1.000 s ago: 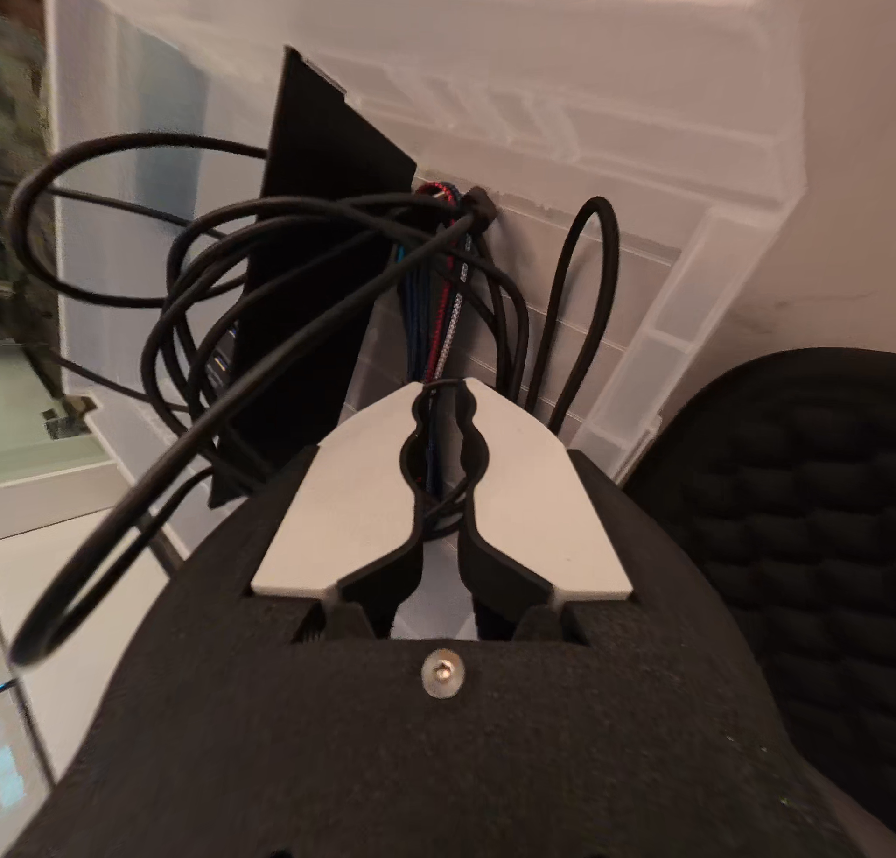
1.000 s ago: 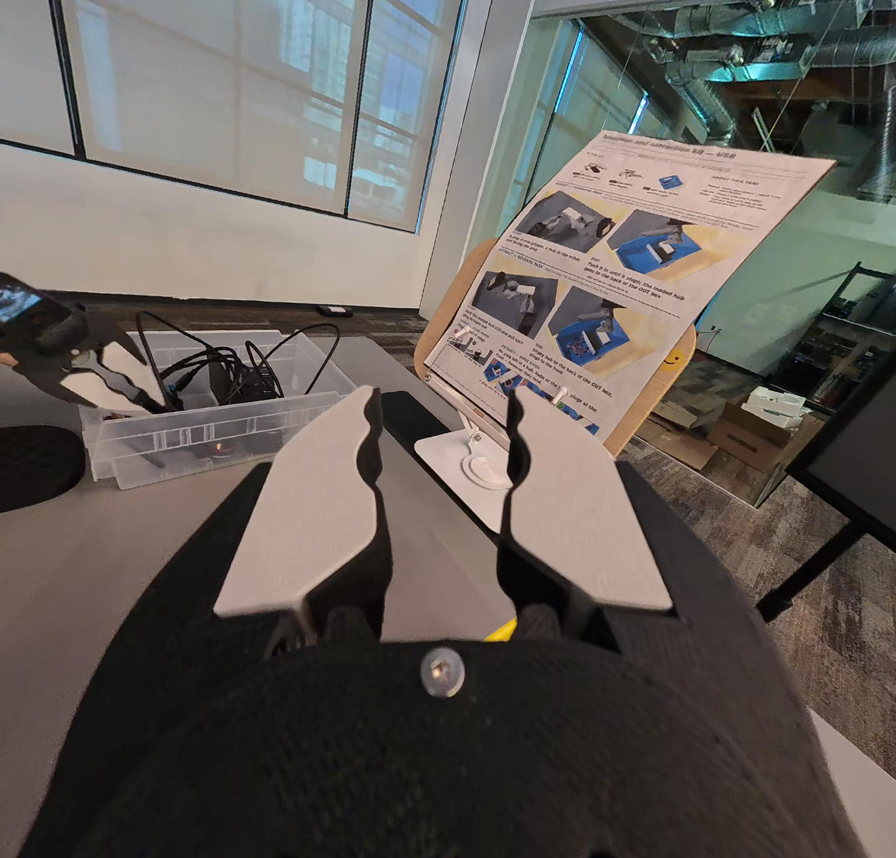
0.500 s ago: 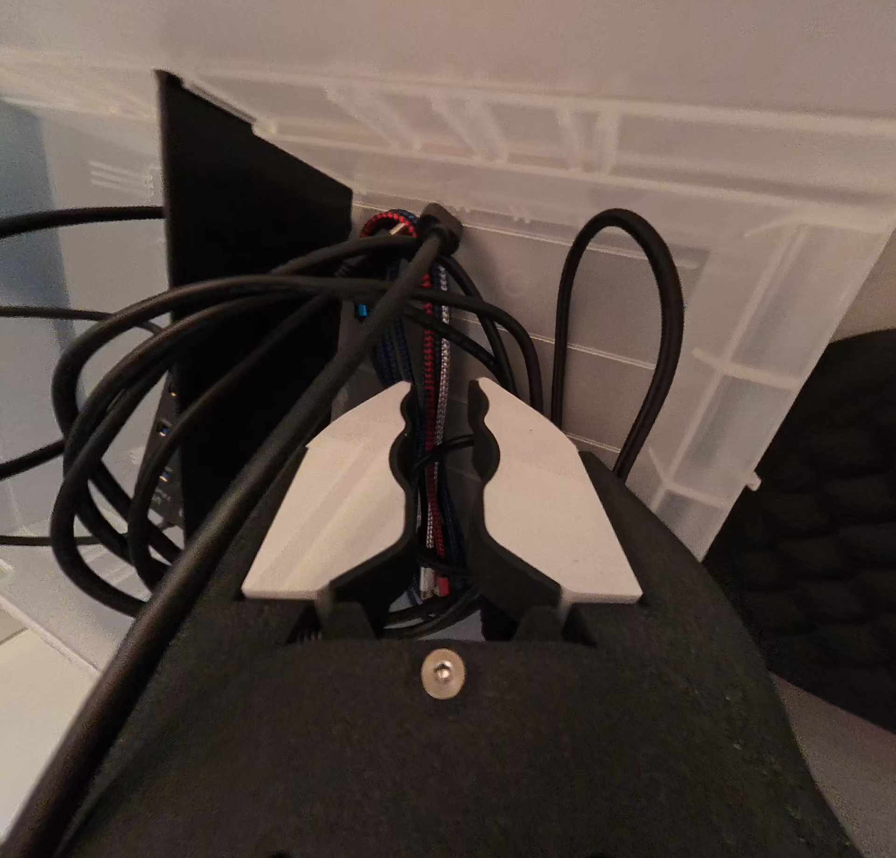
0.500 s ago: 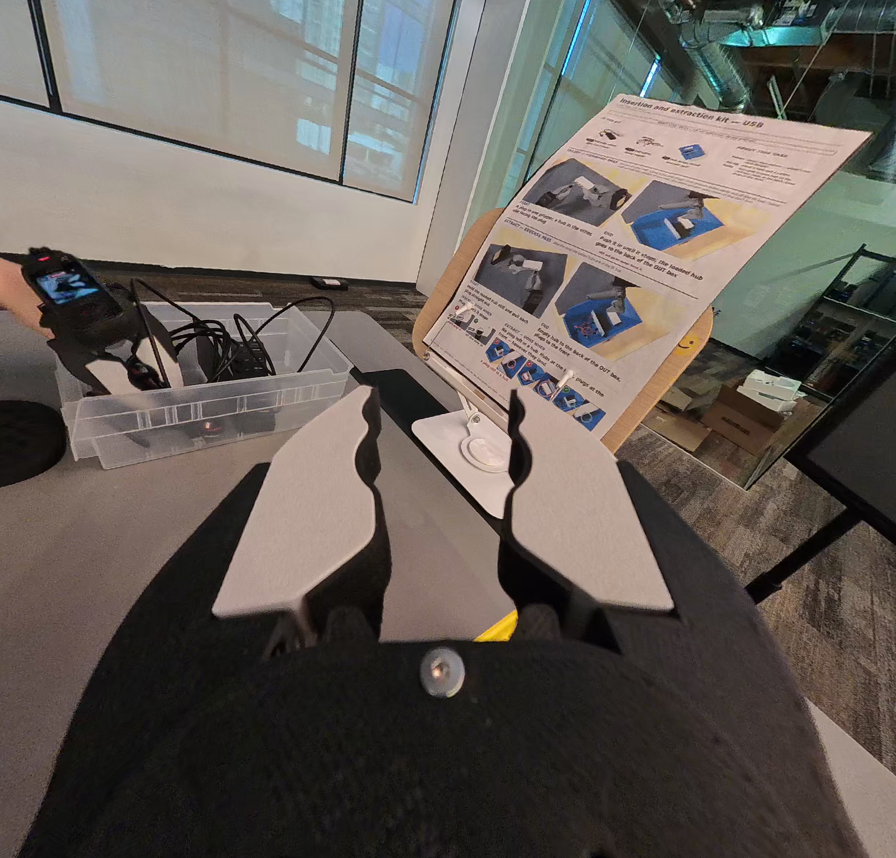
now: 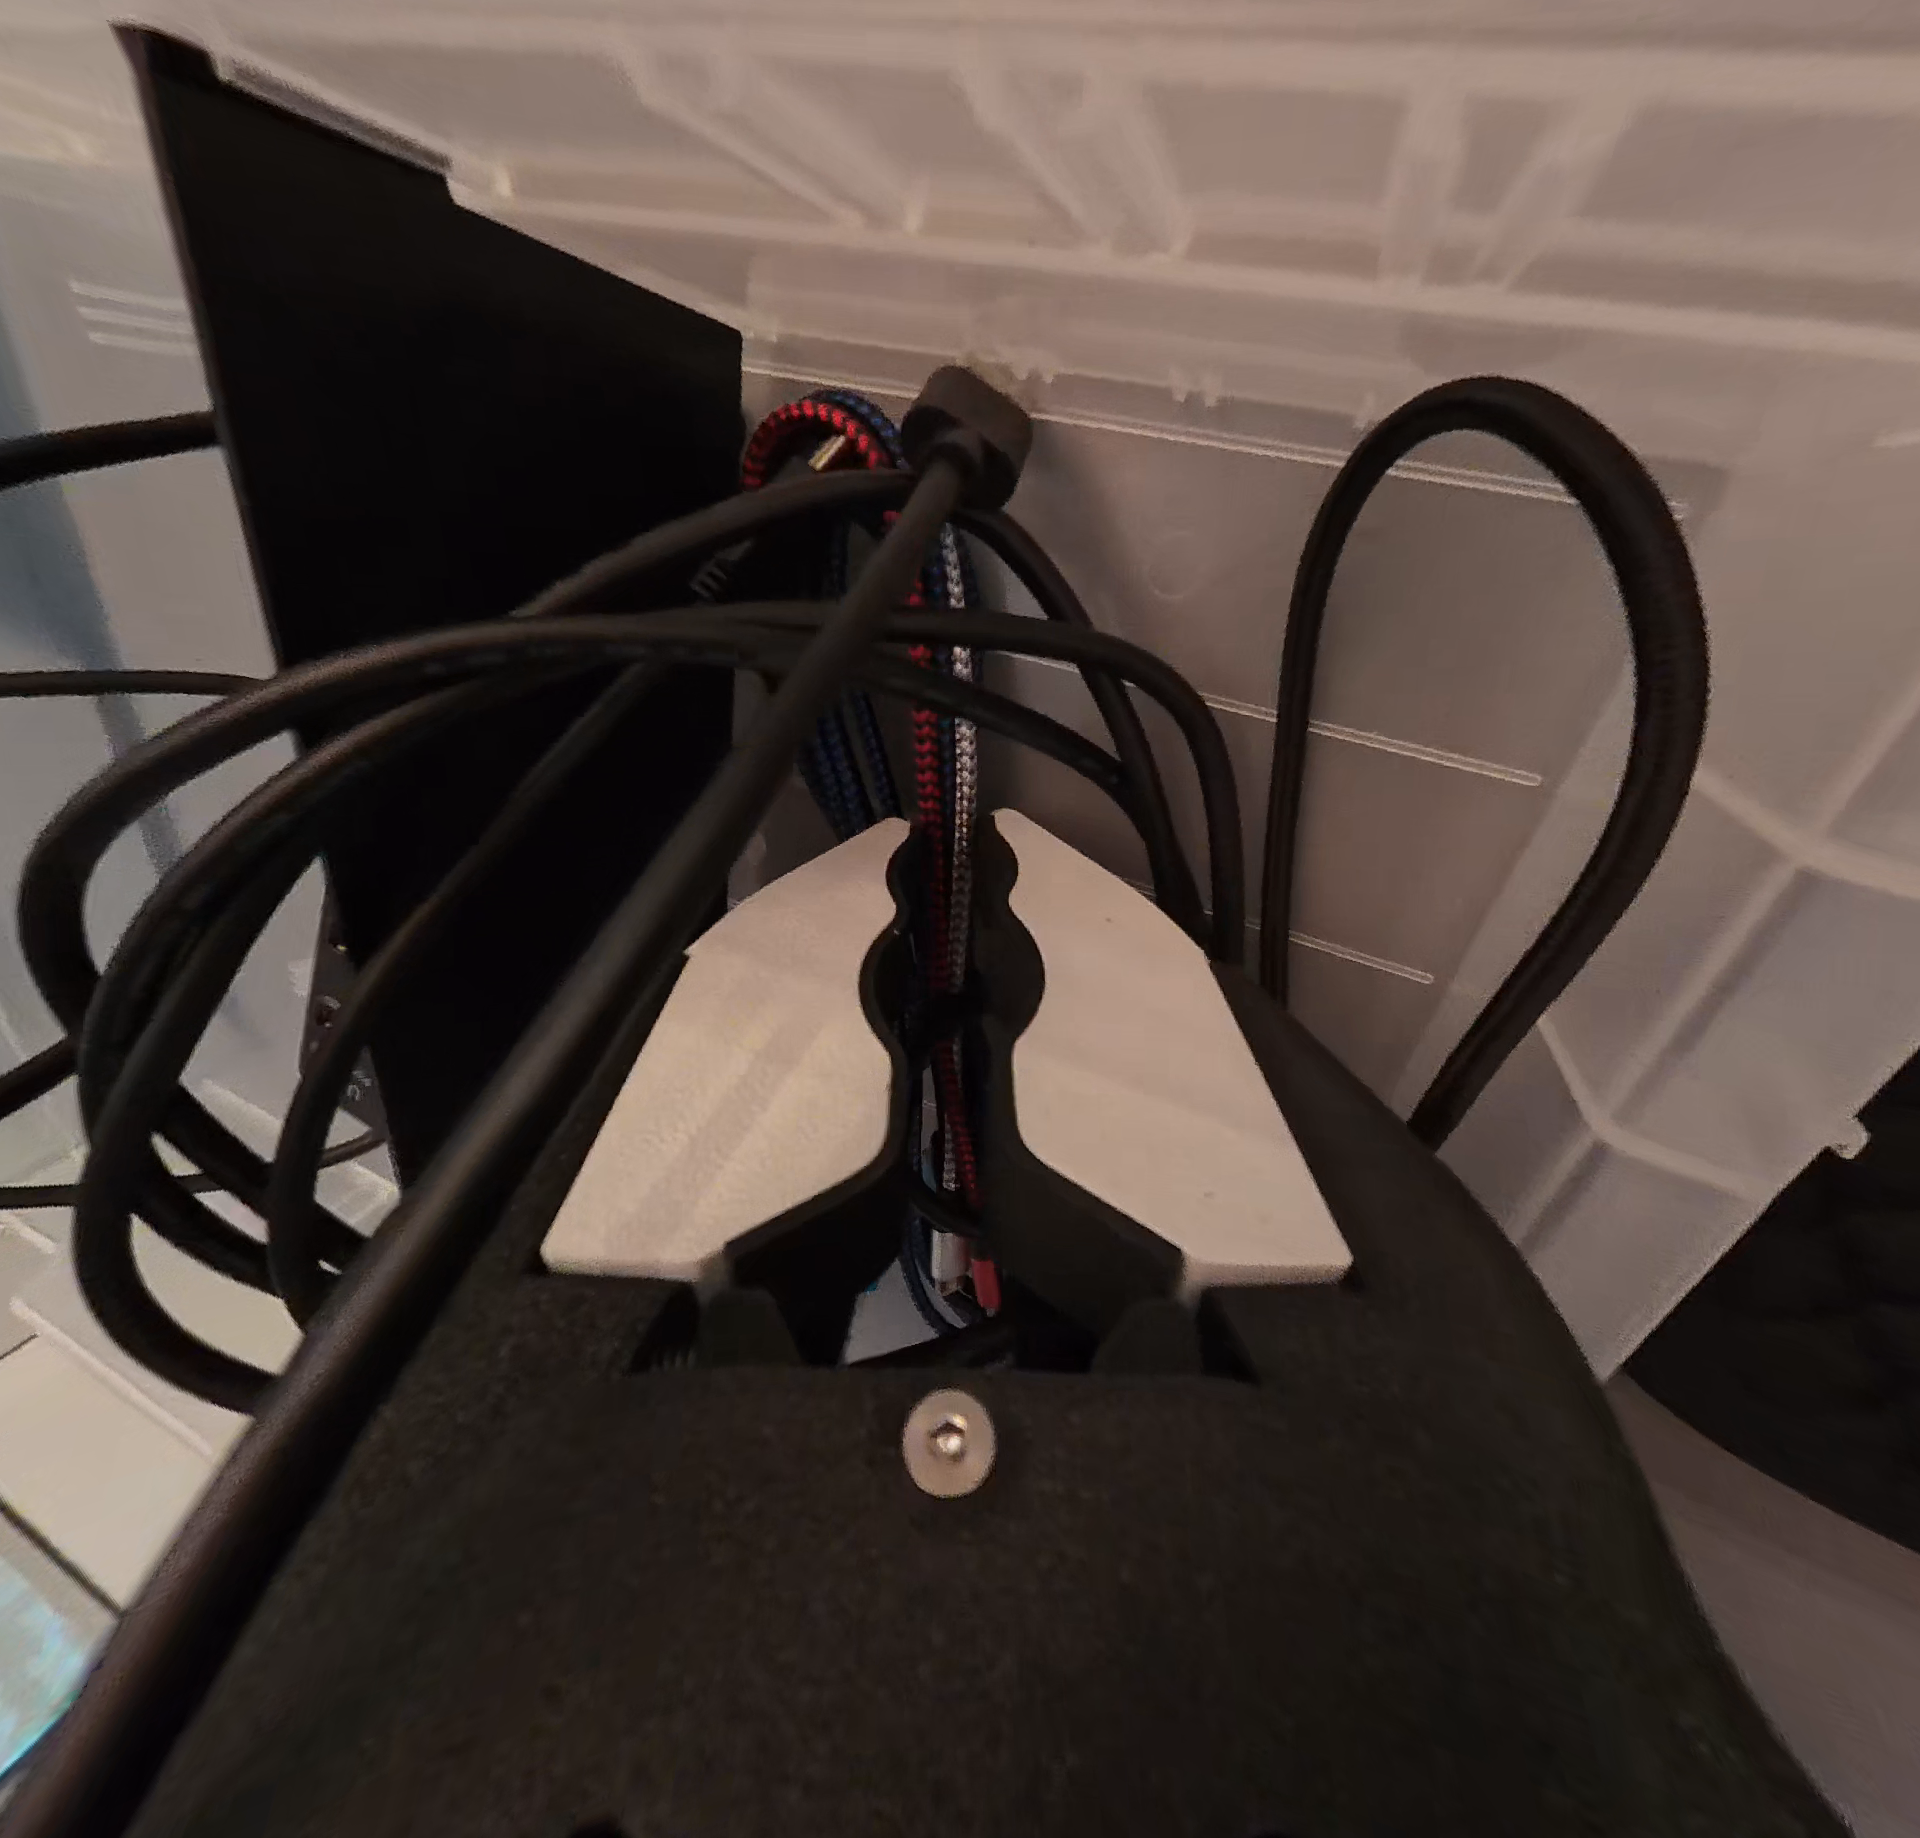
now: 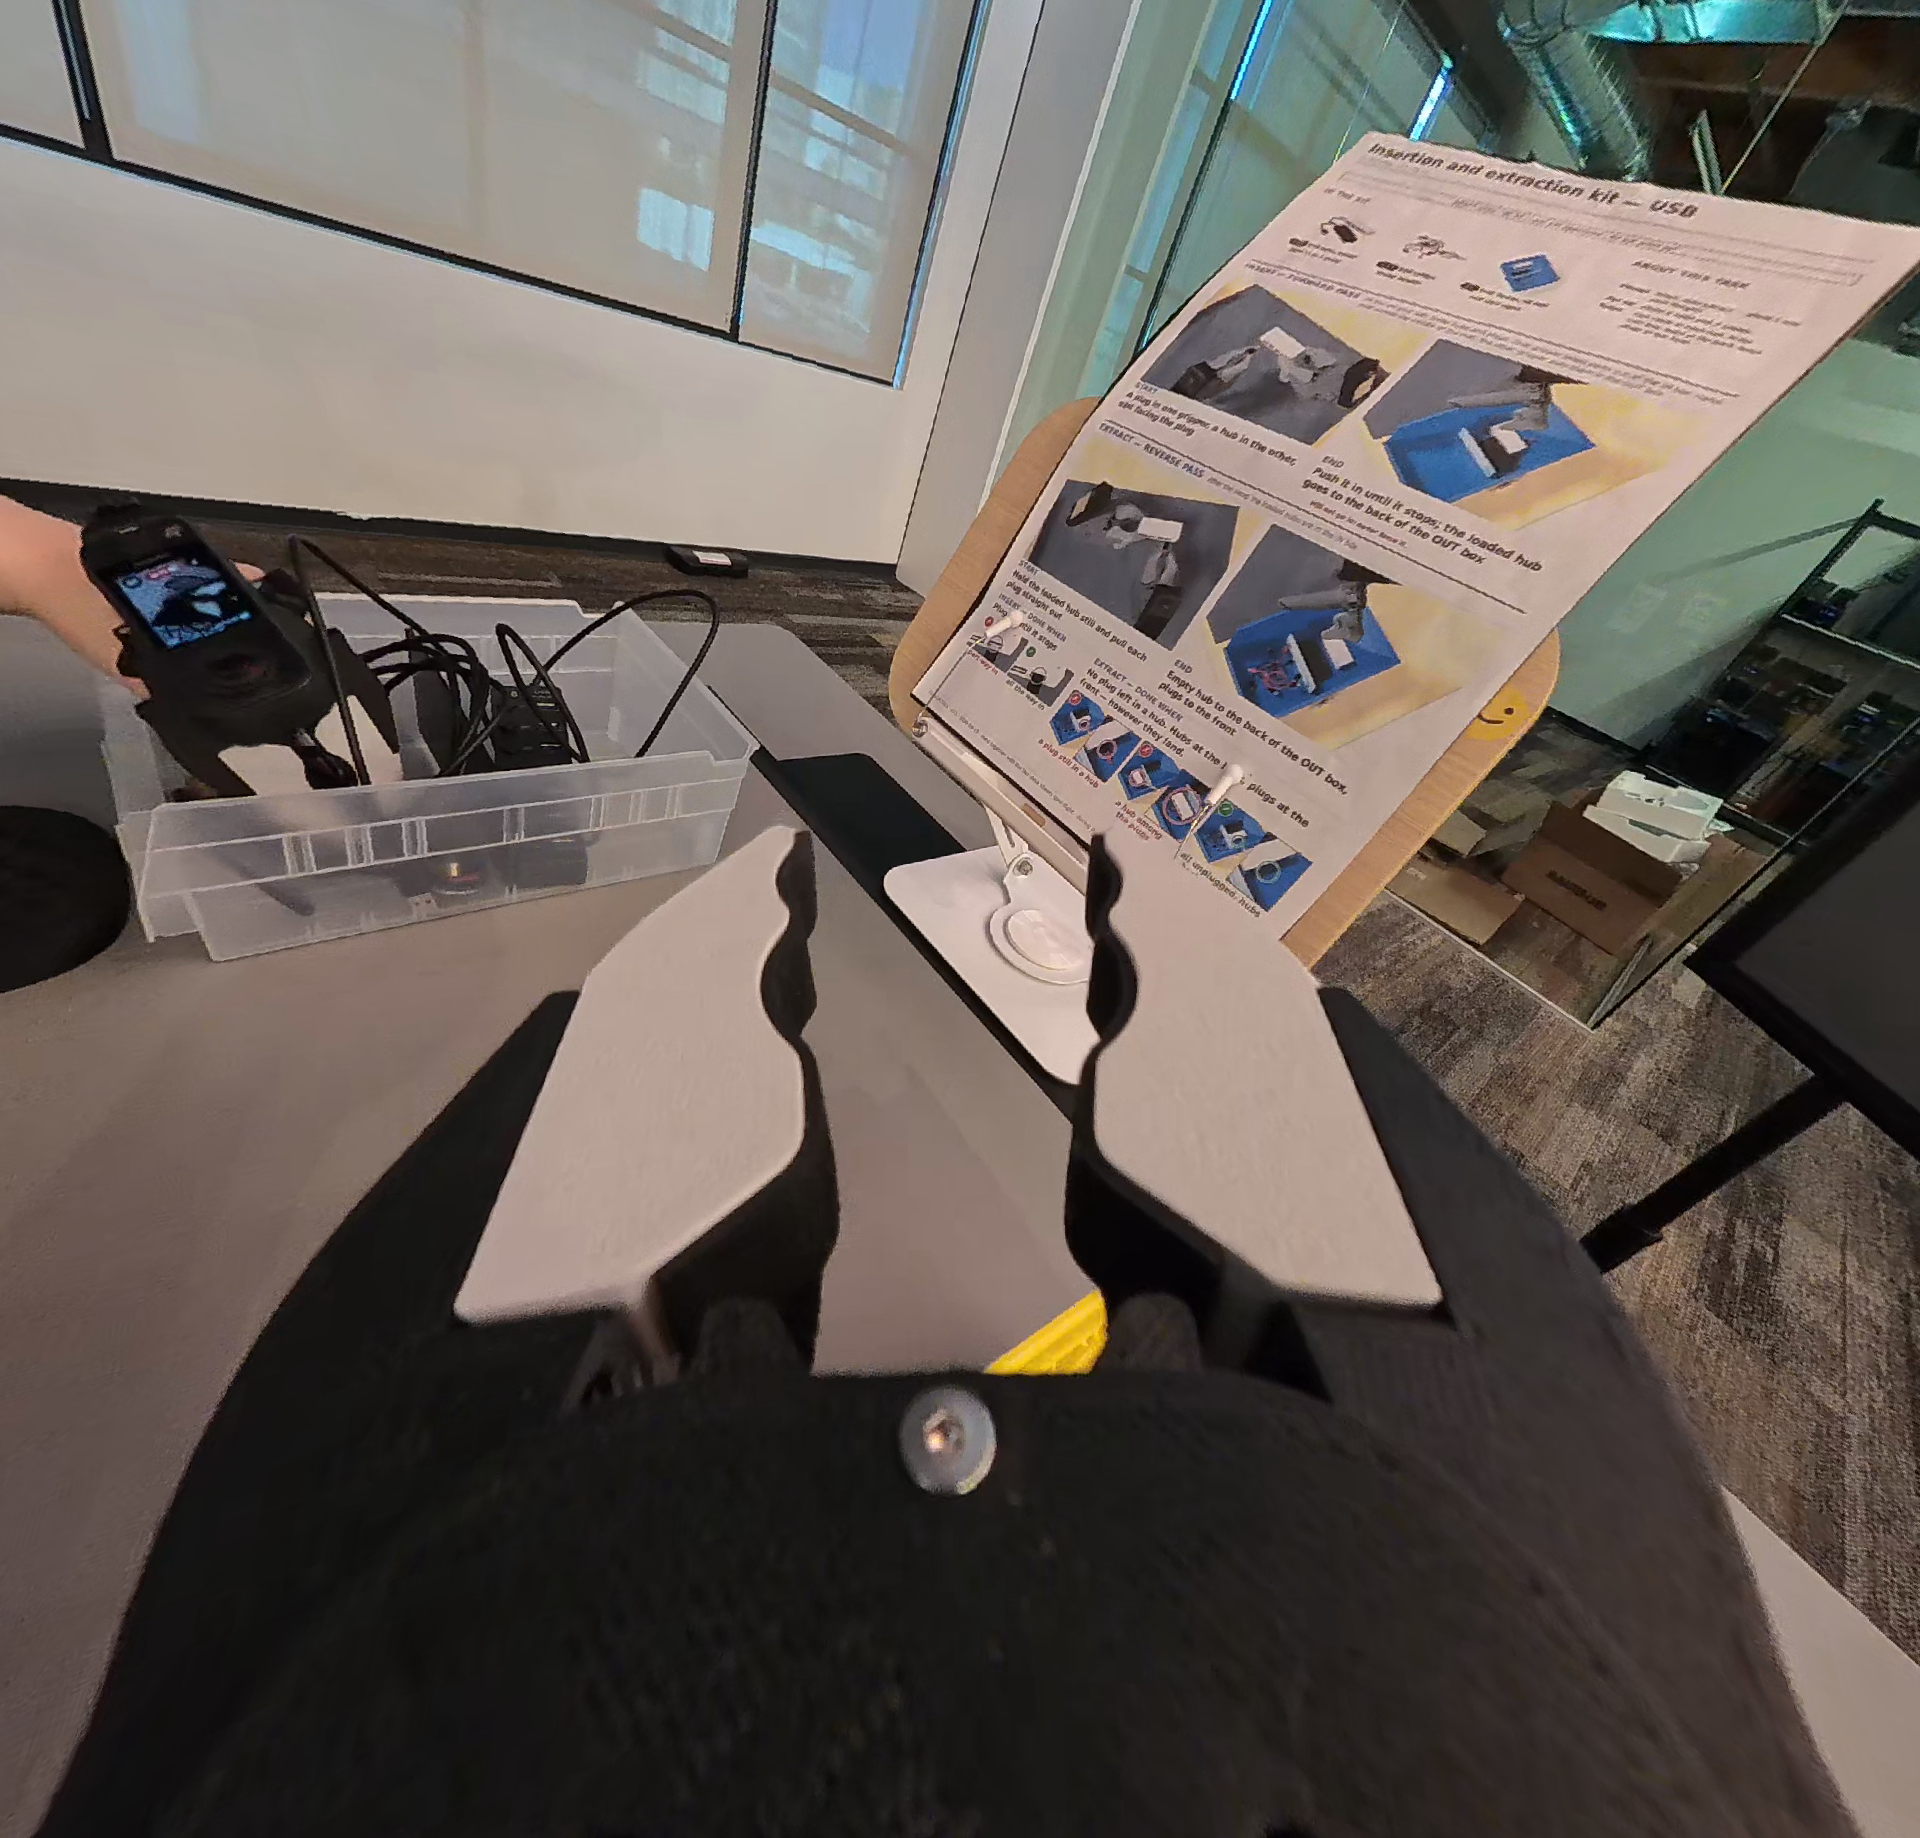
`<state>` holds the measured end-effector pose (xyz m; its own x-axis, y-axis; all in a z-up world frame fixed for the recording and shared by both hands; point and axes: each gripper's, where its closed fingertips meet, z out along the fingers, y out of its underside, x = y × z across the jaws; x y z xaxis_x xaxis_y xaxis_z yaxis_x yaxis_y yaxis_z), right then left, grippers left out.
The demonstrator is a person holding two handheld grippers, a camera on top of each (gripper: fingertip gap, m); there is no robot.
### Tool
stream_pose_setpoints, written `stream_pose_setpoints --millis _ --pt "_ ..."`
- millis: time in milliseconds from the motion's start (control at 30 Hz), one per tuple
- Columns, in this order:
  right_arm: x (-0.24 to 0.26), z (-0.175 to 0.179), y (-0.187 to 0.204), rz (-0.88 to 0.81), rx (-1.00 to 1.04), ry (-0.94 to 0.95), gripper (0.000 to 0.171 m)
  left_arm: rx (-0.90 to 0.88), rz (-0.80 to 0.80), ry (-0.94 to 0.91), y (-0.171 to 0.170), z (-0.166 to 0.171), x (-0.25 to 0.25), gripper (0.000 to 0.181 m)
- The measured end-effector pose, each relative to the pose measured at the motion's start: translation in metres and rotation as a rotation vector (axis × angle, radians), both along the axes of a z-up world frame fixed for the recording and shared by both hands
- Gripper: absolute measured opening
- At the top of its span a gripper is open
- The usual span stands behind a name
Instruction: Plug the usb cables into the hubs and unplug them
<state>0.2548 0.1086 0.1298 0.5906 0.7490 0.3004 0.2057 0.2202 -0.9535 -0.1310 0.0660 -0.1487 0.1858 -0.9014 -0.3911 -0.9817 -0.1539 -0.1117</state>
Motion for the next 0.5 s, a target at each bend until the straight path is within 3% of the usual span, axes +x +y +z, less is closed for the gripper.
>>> stream_pose_setpoints --millis 267,500 --pt "0.001 0.0 -0.001 -0.003 0.006 -0.007 0.051 0.049 0.058 -0.217 -0.004 0.019 0.001 0.007" --pt "-0.002 0.0 -0.002 0.001 0.007 -0.014 0.051 0.135 0.069 -0.216 -0.005 0.026 -0.008 0.006"
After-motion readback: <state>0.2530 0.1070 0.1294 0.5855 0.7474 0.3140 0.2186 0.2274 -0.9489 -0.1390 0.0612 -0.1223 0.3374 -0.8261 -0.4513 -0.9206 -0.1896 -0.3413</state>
